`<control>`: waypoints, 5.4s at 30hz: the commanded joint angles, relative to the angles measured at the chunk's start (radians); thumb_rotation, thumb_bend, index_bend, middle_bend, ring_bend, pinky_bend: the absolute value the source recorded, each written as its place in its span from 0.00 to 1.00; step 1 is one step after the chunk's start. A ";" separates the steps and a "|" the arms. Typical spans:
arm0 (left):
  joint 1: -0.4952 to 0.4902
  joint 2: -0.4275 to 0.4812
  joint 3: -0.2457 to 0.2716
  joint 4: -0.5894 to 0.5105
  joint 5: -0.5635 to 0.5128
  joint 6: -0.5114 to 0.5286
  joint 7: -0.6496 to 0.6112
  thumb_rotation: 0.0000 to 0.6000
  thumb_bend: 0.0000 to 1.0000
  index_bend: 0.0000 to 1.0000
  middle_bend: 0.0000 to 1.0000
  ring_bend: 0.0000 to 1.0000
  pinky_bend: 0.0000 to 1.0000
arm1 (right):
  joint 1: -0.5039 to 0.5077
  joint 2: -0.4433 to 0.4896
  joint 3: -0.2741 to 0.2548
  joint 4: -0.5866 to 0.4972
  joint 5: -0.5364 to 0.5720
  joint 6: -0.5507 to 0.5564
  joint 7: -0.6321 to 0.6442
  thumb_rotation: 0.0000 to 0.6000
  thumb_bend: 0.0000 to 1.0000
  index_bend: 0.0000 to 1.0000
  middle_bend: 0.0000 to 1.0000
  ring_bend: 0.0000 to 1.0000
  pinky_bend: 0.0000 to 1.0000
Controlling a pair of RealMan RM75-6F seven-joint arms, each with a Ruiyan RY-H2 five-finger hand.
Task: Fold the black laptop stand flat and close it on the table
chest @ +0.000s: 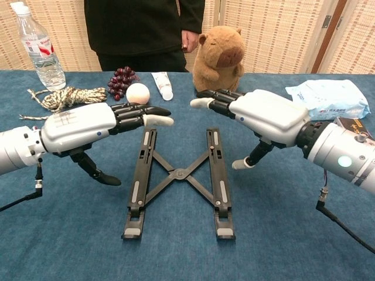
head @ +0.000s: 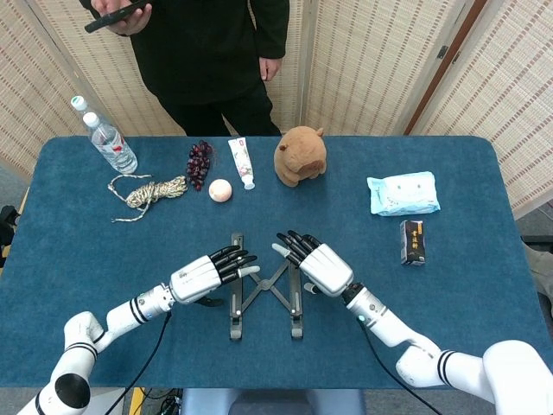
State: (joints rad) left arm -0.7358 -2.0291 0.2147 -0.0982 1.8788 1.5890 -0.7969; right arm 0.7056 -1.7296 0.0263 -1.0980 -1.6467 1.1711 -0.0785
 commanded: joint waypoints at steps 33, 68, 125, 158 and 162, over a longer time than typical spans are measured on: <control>0.005 -0.019 0.048 0.016 -0.017 -0.073 -0.017 1.00 0.00 0.00 0.00 0.00 0.09 | 0.007 -0.052 -0.007 0.112 0.021 -0.052 0.065 1.00 0.00 0.00 0.00 0.00 0.23; -0.004 -0.053 0.049 0.015 -0.044 -0.096 -0.031 1.00 0.00 0.00 0.00 0.00 0.09 | 0.020 -0.083 0.001 0.152 0.031 -0.070 0.067 1.00 0.00 0.00 0.00 0.00 0.23; -0.031 -0.096 0.042 0.010 -0.063 -0.060 -0.051 1.00 0.00 0.00 0.00 0.00 0.09 | 0.098 -0.254 0.008 0.379 -0.007 -0.036 0.226 1.00 0.00 0.00 0.00 0.00 0.23; 0.002 -0.092 0.021 -0.001 -0.090 -0.037 -0.072 1.00 0.00 0.00 0.00 0.00 0.09 | 0.078 -0.112 -0.009 0.183 0.004 -0.040 0.130 1.00 0.00 0.00 0.00 0.00 0.23; 0.017 -0.088 0.001 -0.008 -0.109 -0.018 -0.054 1.00 0.00 0.00 0.00 0.00 0.10 | 0.065 -0.029 -0.011 0.053 0.016 -0.054 0.061 1.00 0.00 0.00 0.00 0.00 0.23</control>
State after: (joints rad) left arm -0.7234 -2.1189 0.2215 -0.1033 1.7758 1.5680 -0.8564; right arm 0.7840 -1.8212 0.0189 -0.9624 -1.6419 1.1303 0.0340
